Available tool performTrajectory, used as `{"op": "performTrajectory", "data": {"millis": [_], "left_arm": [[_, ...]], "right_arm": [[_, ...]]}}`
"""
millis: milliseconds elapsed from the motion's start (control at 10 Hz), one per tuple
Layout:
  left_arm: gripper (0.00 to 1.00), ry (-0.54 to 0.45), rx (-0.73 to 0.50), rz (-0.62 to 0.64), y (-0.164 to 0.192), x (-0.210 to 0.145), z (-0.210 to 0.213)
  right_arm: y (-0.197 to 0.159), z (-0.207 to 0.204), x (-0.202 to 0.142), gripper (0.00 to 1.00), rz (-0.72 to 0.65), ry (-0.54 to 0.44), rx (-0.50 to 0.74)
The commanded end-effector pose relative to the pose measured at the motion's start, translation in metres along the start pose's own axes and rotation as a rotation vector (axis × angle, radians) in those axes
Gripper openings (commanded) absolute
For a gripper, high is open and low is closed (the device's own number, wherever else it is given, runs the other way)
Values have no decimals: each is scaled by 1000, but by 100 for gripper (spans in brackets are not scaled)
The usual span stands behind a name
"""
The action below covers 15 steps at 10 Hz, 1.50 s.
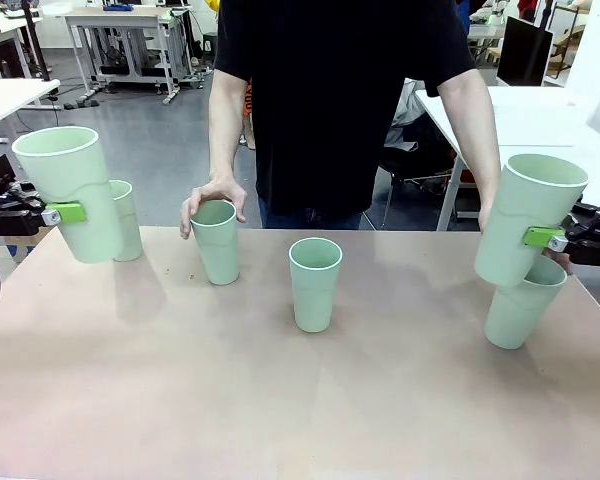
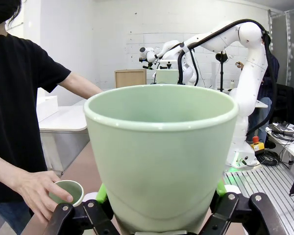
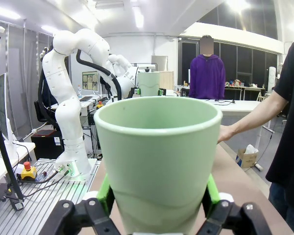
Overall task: Stack the cups and store them in the basket.
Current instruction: Place the stack of Reusable plastic cups into the Pantry Basket.
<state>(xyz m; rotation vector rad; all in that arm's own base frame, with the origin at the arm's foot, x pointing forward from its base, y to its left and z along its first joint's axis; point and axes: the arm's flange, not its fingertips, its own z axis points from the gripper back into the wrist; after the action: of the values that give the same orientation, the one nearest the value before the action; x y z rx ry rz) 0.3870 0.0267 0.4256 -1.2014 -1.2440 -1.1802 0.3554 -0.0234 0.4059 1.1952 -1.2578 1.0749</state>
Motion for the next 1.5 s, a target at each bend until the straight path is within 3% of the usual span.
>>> {"op": "performTrajectory", "data": {"millis": [0,1400], "left_arm": [[87,-6,4,-6,-1,1,-1],[87,-6,4,-6,-1,1,-1]], "right_arm": [[1,1,2,86,7,-5,1],[1,1,2,86,7,-5,1]]}}
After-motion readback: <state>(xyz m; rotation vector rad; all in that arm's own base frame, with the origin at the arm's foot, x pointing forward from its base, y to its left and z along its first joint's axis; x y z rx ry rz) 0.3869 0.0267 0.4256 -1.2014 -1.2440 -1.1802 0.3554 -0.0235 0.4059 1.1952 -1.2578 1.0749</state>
